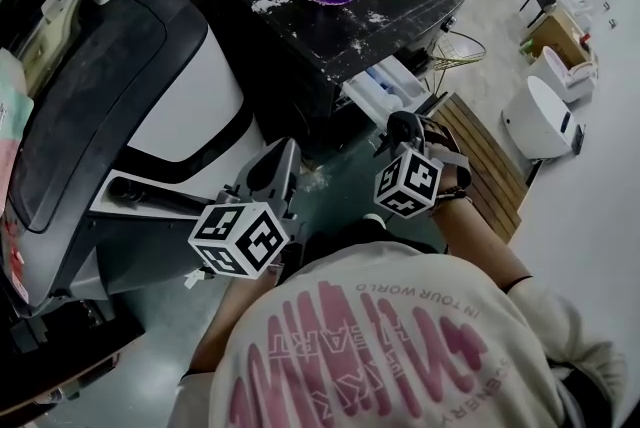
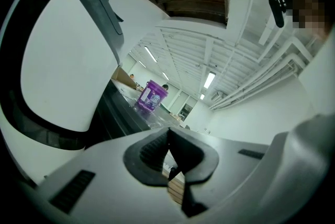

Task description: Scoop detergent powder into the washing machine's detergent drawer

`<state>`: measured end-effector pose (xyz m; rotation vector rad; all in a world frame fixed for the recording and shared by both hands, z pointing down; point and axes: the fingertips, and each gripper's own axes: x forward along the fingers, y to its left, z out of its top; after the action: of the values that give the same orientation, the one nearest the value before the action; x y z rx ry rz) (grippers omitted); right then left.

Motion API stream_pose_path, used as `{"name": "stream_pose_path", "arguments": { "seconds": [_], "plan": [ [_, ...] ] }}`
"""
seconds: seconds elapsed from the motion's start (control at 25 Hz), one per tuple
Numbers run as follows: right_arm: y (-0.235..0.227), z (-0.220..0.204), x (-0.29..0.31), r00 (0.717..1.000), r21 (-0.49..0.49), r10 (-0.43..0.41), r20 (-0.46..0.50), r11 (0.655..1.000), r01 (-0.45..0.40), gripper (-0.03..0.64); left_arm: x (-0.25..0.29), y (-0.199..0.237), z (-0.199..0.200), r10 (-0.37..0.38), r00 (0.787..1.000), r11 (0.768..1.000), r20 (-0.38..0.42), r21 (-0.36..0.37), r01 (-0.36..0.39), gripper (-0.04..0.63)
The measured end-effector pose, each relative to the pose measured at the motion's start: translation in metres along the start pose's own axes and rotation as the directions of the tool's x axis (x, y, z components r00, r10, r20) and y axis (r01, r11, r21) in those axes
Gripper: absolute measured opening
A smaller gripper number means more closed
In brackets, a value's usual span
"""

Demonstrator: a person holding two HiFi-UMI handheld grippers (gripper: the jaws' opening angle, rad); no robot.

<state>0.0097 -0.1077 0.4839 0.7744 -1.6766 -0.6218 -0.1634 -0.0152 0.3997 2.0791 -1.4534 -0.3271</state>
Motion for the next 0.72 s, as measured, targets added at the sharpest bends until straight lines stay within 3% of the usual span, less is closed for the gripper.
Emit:
{"name": "stream_pose_path", "arguments": {
  "seconds": [0.6,0.68,0.72],
  "plan": [
    [-0.001,0.006,-0.011,0.997,-0.072,-0.079,0.011,0.994,0.080,0.002,-0.012,-0.002,0.004,0.004,1.000,1.000,0.015,0.015,-0.004,0.003],
    [-0.001,0.007,-0.013,0.997,-0.039,-0.071,0.034,0.997,0.072,0.002,-0.013,-0.005,0.002,0.009,1.000,1.000,0.016,0.016,-0.010,0.002],
    [-0.002,0.006,-0.014,0.997,0.027,-0.055,0.054,0.998,0.054,0.003,-0.013,-0.007,0.001,0.012,1.000,1.000,0.016,0.016,-0.012,0.002]
  ]
}}
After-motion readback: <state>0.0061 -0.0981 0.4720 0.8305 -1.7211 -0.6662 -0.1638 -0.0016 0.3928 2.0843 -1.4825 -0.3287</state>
